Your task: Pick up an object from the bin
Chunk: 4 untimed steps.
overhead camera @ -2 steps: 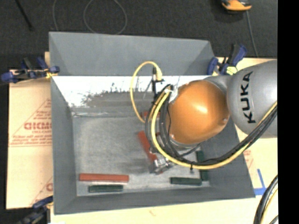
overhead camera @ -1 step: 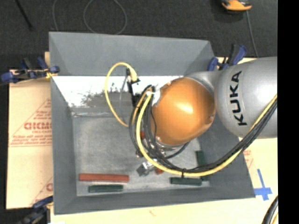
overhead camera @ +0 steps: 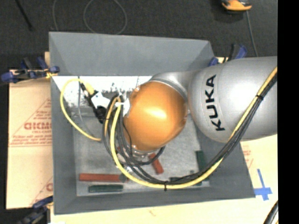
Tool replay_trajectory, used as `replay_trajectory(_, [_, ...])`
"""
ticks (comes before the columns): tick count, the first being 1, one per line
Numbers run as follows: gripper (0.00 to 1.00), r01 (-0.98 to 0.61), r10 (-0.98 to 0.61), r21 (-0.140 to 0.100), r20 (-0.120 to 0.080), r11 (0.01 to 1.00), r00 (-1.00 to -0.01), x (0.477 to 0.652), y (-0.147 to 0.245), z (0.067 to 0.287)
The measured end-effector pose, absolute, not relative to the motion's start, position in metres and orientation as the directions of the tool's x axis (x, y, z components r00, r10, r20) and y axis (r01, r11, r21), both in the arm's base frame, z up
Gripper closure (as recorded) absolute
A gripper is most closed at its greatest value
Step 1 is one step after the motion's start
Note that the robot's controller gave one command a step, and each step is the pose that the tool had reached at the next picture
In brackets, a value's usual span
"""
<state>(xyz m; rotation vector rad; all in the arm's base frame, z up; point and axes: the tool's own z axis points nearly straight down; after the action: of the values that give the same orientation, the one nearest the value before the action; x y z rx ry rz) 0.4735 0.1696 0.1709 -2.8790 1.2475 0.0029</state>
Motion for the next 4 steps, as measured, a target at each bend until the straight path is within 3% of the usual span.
replay_trajectory(1, [0.0, -0.734, -0.734, -0.001, -0.003, -0.679, 0.679, 0.474, 0.169, 0.171])
replay_trajectory(2, [0.0, -0.731, -0.731, -0.01, -0.002, -0.682, 0.682, 0.482, 0.23, 0.07])
replay_trajectory(3, [0.0, -0.326, -0.326, -0.004, 0.002, -0.945, 0.945, 0.523, 0.217, 0.079])
replay_trajectory(4, [0.0, -0.415, -0.415, -0.007, 0.007, -0.91, 0.91, 0.57, 0.204, 0.155])
